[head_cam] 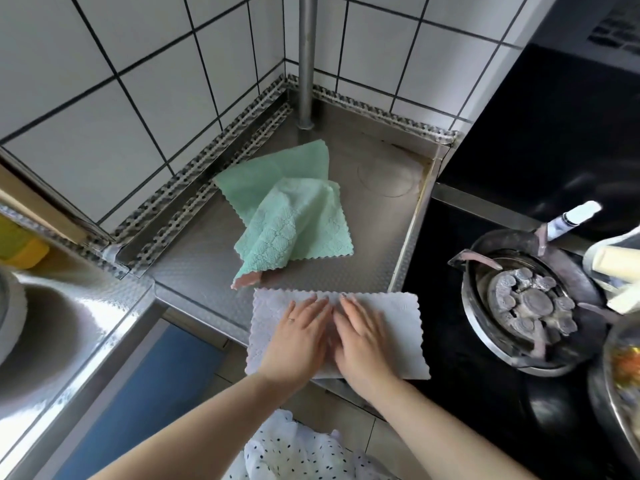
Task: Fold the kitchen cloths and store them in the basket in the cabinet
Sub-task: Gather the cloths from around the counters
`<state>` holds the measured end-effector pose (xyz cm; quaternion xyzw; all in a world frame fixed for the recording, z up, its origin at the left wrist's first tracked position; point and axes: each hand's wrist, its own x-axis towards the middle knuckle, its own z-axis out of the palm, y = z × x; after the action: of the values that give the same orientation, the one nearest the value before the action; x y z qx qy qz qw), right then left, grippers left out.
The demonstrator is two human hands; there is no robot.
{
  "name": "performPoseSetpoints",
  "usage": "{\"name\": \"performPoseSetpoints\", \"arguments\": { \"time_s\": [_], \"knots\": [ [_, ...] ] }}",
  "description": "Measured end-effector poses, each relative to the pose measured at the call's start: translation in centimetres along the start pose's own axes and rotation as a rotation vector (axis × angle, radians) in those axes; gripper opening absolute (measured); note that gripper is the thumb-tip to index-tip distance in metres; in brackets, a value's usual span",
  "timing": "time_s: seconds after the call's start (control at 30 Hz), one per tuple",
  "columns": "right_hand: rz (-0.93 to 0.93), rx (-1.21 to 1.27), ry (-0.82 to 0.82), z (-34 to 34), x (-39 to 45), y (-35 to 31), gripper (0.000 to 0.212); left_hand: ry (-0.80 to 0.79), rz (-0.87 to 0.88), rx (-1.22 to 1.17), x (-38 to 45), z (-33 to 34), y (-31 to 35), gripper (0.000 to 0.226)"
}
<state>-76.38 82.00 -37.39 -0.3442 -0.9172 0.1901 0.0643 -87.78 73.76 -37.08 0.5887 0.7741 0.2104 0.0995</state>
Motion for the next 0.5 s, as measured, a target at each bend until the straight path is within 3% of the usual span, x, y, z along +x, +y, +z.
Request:
{"name": "performPoseSetpoints", "arguments": {
  "time_s": [0.13, 0.3, 0.5],
  "knots": [
    [0.013, -0.143, -0.143, 1.9, 0.0, 0.3, 0.053, -0.207, -0.184, 0.150, -0.6, 1.9, -0.2, 0.053],
    [-0.087, -0.345, -0.117, 1.2, -0.7, 2.0, 0.058, -0.193, -0.104, 0.261, -1.3, 1.3, -1.3, 0.057],
    [0.025, -0.417, -0.216, -0.1, -1.4, 6.8, 0.066, -0.264, -0.135, 0.320, -2.0, 0.9, -3.6, 0.075]
  ]
}}
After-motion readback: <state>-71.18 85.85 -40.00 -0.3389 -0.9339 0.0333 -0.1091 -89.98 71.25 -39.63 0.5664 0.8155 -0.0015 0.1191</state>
